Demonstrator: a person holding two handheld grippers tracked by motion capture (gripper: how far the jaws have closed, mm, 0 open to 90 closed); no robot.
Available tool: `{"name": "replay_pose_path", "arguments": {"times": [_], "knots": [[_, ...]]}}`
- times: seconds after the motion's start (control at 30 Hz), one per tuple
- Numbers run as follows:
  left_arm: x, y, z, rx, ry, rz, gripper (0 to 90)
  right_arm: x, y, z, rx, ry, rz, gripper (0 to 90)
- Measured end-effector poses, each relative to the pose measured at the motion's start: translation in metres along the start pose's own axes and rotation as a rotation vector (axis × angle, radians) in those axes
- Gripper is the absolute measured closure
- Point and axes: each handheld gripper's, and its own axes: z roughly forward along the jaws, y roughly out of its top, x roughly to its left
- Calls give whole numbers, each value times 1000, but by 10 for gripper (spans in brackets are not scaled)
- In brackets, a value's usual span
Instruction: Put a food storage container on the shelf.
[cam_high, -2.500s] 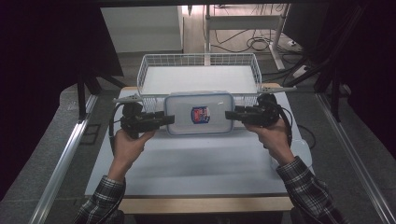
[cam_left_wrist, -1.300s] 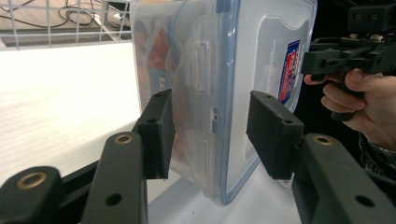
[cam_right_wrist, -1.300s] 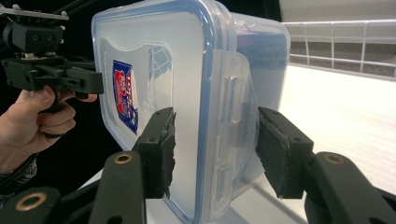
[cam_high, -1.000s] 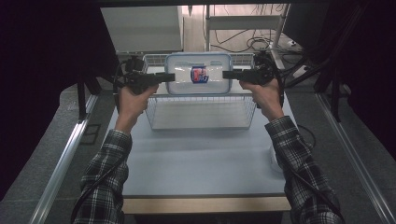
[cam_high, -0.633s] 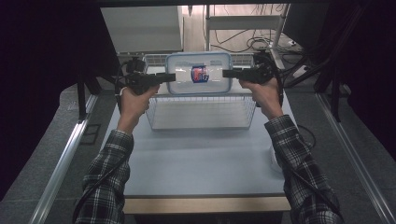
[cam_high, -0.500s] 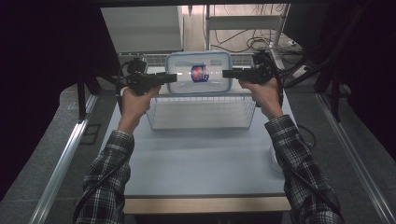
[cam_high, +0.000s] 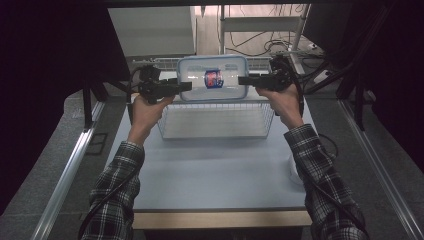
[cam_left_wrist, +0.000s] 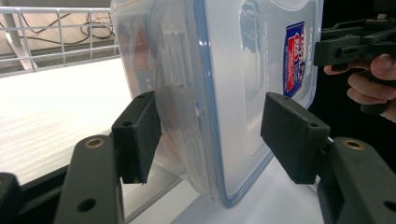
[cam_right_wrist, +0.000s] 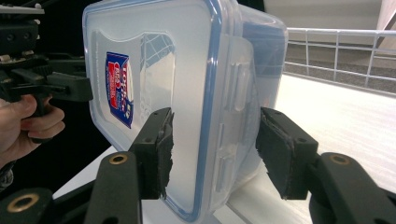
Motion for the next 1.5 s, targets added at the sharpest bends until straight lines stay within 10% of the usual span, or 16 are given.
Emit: {"name": "replay_pose_path", "arguments": {"times": [0.47, 0.77, 0.87, 1.5], "knots": [[9, -2, -3, -7, 15, -35, 416, -2, 0, 1, -12, -11, 21, 459], [8, -2, 15, 95, 66, -14, 452, -7, 4, 2, -19, -58, 41, 526], [5, -4, 23, 118, 75, 11, 447, -5, 5, 8, 42, -125, -17, 533], [8, -14, 11, 48, 63, -3, 450, 5, -6, 3, -13, -158, -77, 672]]}}
